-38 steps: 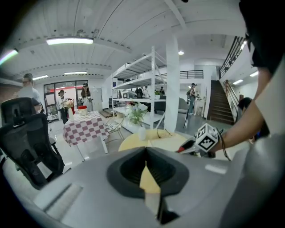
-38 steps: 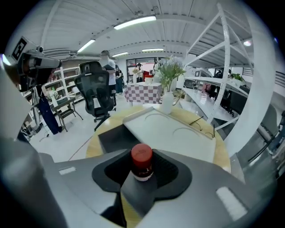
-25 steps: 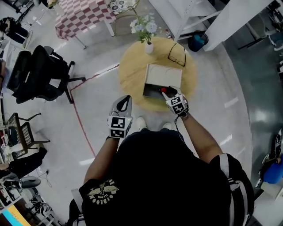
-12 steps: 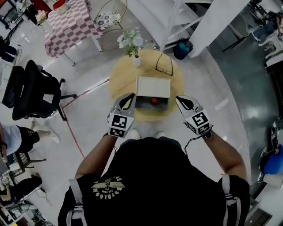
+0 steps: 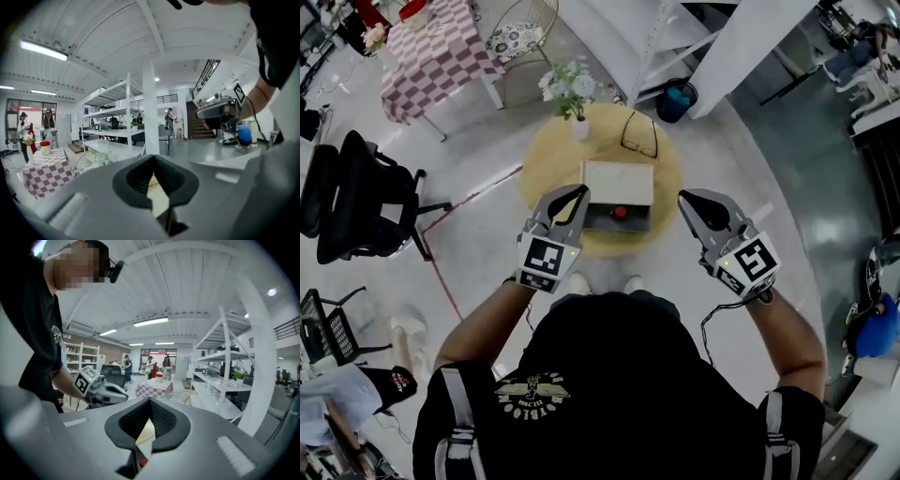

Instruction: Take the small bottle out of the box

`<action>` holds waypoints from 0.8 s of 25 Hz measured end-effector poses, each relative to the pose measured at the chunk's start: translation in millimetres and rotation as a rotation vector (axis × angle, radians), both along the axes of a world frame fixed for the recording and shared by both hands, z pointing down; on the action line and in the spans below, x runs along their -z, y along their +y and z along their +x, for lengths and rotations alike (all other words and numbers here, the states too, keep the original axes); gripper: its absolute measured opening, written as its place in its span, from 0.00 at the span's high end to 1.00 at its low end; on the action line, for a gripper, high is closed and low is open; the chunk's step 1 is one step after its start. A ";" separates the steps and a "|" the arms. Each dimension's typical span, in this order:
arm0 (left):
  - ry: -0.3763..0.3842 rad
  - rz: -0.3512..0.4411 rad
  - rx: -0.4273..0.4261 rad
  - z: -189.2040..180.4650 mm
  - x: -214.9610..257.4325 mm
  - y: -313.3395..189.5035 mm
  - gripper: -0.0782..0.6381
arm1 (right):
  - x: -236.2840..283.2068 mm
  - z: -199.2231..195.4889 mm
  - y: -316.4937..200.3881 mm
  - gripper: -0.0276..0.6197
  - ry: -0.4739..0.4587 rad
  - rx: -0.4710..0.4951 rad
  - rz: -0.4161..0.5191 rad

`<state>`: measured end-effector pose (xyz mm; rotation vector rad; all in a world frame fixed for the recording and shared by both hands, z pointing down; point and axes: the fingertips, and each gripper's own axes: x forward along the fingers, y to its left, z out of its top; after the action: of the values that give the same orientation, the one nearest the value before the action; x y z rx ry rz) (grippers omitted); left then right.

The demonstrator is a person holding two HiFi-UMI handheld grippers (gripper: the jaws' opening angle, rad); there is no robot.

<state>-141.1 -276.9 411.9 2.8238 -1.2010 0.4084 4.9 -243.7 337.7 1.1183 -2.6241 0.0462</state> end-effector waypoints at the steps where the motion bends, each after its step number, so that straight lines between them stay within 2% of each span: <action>1: -0.001 -0.001 -0.002 -0.4 -1.2 0.3 0.89 | -2.4 -3.8 -4.8 0.95 -0.032 -0.047 0.015; 5: 0.027 -0.006 0.020 -1.0 1.7 -2.2 0.89 | -22.6 -20.3 -14.0 0.95 -0.126 -0.175 0.012; 8: 0.051 0.006 0.052 4.2 9.6 -6.6 0.89 | -30.0 -21.2 -17.9 0.95 -0.137 -0.220 0.016; 14: -0.002 0.056 0.062 35.7 19.7 -9.0 0.89 | -24.4 -5.5 -25.6 0.95 -0.092 -0.185 0.076; 17: 0.073 -0.001 0.123 53.0 14.1 -18.2 0.89 | -27.0 11.0 -33.7 0.95 -0.096 -0.167 0.094; 20: 0.121 0.018 0.188 70.6 26.9 -27.9 0.89 | -30.4 35.9 -37.2 0.95 -0.122 -0.155 0.064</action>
<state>-70.4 -304.8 384.9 2.6732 -1.4334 0.2147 40.8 -280.9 368.2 1.3806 -2.6551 0.0646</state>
